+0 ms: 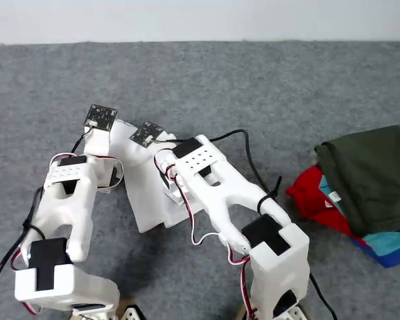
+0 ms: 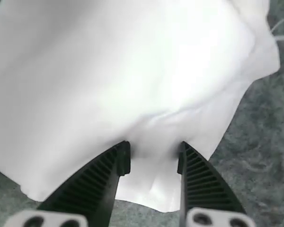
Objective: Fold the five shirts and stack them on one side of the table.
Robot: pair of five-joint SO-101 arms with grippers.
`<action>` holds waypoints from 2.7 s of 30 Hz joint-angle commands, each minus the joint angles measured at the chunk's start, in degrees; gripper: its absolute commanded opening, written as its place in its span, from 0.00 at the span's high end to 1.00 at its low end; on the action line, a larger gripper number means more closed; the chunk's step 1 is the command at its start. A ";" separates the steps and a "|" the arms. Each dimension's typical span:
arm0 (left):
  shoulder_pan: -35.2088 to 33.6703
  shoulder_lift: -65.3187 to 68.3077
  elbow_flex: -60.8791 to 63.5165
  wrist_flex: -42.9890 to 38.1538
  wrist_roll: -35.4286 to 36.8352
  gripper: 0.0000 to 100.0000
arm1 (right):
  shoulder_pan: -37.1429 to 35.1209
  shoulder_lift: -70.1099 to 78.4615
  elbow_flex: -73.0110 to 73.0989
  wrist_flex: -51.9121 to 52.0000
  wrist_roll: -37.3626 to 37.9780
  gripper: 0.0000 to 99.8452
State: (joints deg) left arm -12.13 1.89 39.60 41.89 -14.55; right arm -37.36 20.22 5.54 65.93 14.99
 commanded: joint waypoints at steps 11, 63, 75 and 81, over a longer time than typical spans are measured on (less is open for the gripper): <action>0.79 -0.53 -0.40 -0.62 0.26 0.99 | -0.75 -7.60 -6.15 7.08 0.00 0.83; 0.79 -0.53 -0.31 -0.35 0.26 0.99 | 27.65 1.80 -46.51 33.89 0.00 0.99; 2.29 -20.22 -12.62 24.35 -0.09 0.99 | 28.09 -2.24 -48.26 34.68 0.00 0.99; 7.30 -40.53 -15.60 30.24 -0.18 0.98 | 28.00 -10.95 -48.18 34.68 0.00 0.99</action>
State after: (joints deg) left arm -6.77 -28.18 26.59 71.25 -14.73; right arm -10.29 16.09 -40.44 99.78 14.99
